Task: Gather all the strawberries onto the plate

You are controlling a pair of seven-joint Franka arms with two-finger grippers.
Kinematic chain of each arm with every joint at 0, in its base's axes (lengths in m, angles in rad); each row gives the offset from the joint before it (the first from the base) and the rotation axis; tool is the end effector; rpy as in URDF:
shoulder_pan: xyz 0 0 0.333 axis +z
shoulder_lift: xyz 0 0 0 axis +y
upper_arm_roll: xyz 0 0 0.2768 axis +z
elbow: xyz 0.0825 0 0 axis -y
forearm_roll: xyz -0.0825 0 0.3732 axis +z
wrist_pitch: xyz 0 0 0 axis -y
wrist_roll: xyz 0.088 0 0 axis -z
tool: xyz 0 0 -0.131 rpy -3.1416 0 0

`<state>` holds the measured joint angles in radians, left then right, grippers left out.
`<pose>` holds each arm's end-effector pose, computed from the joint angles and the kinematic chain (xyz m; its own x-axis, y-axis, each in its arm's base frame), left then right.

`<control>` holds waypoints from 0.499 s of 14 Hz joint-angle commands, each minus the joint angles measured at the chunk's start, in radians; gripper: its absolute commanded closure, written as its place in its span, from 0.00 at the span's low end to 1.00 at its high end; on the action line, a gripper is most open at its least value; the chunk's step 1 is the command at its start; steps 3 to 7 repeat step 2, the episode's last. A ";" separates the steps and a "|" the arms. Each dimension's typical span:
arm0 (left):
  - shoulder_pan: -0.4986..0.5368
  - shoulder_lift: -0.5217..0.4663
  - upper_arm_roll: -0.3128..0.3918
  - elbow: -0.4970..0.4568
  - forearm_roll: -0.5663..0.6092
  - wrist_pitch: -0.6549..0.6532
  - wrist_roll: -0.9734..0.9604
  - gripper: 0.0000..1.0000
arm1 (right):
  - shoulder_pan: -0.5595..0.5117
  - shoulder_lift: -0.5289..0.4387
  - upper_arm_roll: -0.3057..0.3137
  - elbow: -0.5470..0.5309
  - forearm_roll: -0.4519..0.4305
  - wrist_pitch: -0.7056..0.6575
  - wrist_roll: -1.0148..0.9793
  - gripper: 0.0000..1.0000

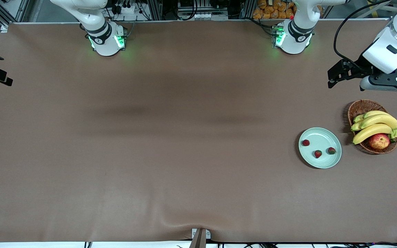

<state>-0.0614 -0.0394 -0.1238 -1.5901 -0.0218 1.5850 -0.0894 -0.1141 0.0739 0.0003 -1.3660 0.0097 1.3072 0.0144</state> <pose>0.5256 -0.1025 0.5748 0.9949 -0.0953 0.0323 -0.0960 -0.9952 0.0199 0.5286 -0.0590 0.5920 0.9834 -0.1243 -0.1324 -0.1265 -0.9919 -0.0077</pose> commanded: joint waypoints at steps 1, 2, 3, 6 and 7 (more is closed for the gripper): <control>-0.006 -0.005 0.003 -0.004 -0.010 0.010 -0.018 0.00 | 0.013 -0.006 -0.008 0.010 -0.019 -0.016 0.007 0.00; -0.006 -0.005 0.003 -0.004 -0.010 0.010 -0.018 0.00 | 0.013 -0.006 -0.008 0.010 -0.019 -0.016 0.007 0.00; -0.006 -0.005 0.003 -0.004 -0.010 0.010 -0.018 0.00 | 0.013 -0.006 -0.008 0.010 -0.019 -0.016 0.007 0.00; -0.006 -0.005 0.003 -0.004 -0.010 0.010 -0.018 0.00 | 0.013 -0.006 -0.008 0.010 -0.019 -0.016 0.007 0.00; -0.006 -0.005 0.003 -0.004 -0.010 0.010 -0.018 0.00 | 0.013 -0.006 -0.008 0.010 -0.019 -0.016 0.007 0.00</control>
